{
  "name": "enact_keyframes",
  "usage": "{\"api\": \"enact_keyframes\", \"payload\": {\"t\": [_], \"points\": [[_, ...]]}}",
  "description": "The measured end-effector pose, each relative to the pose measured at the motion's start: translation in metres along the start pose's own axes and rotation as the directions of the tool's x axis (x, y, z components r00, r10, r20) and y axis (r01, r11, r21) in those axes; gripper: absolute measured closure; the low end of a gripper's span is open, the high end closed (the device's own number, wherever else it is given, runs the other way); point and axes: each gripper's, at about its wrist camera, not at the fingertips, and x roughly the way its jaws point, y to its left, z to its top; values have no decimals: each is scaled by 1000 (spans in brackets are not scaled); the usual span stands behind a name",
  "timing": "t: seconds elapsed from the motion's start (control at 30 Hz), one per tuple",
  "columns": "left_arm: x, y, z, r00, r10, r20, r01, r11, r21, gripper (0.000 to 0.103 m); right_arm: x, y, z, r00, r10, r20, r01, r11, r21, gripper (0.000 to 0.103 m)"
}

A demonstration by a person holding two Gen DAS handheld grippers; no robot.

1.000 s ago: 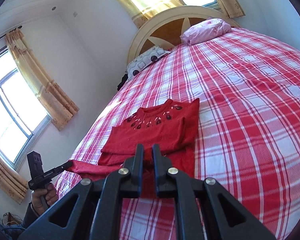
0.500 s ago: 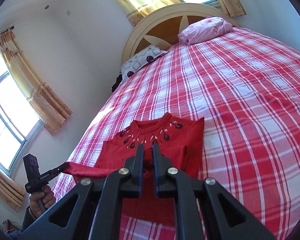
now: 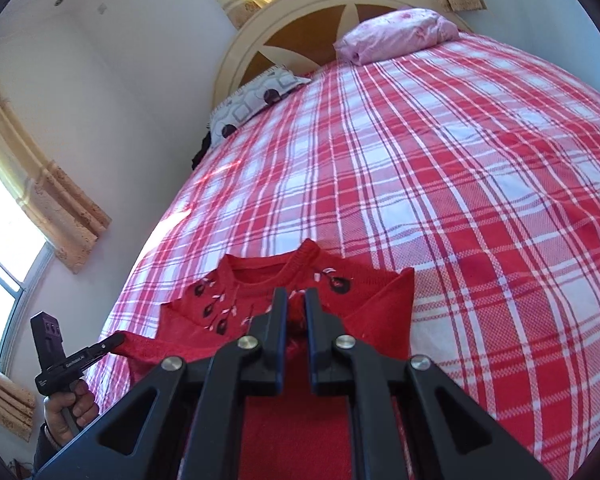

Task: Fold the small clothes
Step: 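Lift the hem with both grippers and fold it toward the collar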

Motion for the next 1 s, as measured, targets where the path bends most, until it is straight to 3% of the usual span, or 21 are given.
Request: {"api": "enact_keyframes", "payload": {"t": [0.33,0.53,0.67,0.7,0.8,0.93,1.0], "points": [[45,12,21,999,22,-45,-24,998,-51,97,61,-31,25,996,-74,-58,77,996,43,92],[59,6,30,999,29,-43,-30,999,-29,95,95,-50,28,986,-125,-107,133,989,67,92],[56,7,35,999,25,-28,-25,999,-28,95,93,-63,28,985,-155,-81,163,982,98,87],[54,10,36,1000,24,-15,-25,999,-42,95,91,-67,28,985,-154,-74,161,981,108,82],[45,18,45,997,57,43,-53,995,-83,95,86,-70,27,983,-175,-62,180,979,95,82],[44,19,48,999,44,33,-41,997,-69,95,77,-56,24,983,-177,-48,178,984,25,82],[42,12,42,1000,24,18,-24,1000,-14,95,74,-43,22,987,-155,-49,154,987,-37,74]]}}
